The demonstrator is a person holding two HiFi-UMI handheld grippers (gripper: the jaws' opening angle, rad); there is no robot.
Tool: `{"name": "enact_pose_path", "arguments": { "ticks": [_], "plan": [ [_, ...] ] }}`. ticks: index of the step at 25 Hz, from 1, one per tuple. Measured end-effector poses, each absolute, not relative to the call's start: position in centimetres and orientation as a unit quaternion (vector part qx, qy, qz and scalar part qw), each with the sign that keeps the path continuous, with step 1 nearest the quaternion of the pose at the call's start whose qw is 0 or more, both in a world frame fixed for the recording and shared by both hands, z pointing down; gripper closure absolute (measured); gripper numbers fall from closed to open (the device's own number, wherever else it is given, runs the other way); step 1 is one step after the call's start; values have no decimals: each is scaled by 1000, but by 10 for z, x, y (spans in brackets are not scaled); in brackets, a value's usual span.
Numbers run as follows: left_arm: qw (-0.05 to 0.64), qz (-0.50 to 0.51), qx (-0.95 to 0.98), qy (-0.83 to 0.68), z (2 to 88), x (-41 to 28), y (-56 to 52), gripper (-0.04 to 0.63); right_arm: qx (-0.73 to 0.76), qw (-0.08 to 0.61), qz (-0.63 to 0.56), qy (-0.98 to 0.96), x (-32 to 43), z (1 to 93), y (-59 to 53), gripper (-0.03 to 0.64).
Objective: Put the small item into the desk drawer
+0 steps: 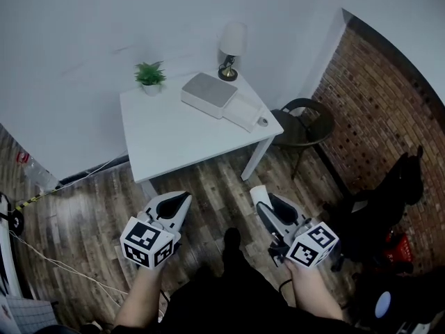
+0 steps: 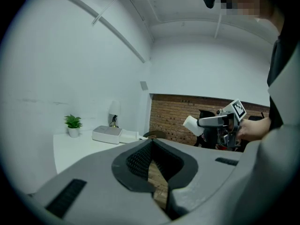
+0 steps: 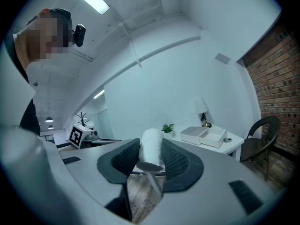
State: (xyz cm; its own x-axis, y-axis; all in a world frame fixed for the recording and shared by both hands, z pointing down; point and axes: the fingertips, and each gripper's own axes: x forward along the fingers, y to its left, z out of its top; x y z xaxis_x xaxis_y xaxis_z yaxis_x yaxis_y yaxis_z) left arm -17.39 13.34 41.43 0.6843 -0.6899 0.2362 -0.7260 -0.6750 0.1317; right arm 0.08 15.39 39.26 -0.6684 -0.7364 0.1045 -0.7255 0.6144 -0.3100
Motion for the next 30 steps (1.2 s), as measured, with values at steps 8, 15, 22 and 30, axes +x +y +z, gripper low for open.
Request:
{"name": "enact_pose_path", "arguments": {
  "ticks": [8,15,22,30],
  "plan": [
    [105,91,899,-415,415,-165,51,586,-391,36,-180,902,21,406,63,466],
    [111,117,899,-407,419,-108,-39,586,-379,33,-197,904,65,412,-37,468],
    [117,140,896,-404,426,-60,-108,586,-372,44,-216,902,106,420,-113,466],
    [119,130,893,-414,429,-22,-152,586,-365,34,-226,903,149,434,-161,466]
  ]
}}
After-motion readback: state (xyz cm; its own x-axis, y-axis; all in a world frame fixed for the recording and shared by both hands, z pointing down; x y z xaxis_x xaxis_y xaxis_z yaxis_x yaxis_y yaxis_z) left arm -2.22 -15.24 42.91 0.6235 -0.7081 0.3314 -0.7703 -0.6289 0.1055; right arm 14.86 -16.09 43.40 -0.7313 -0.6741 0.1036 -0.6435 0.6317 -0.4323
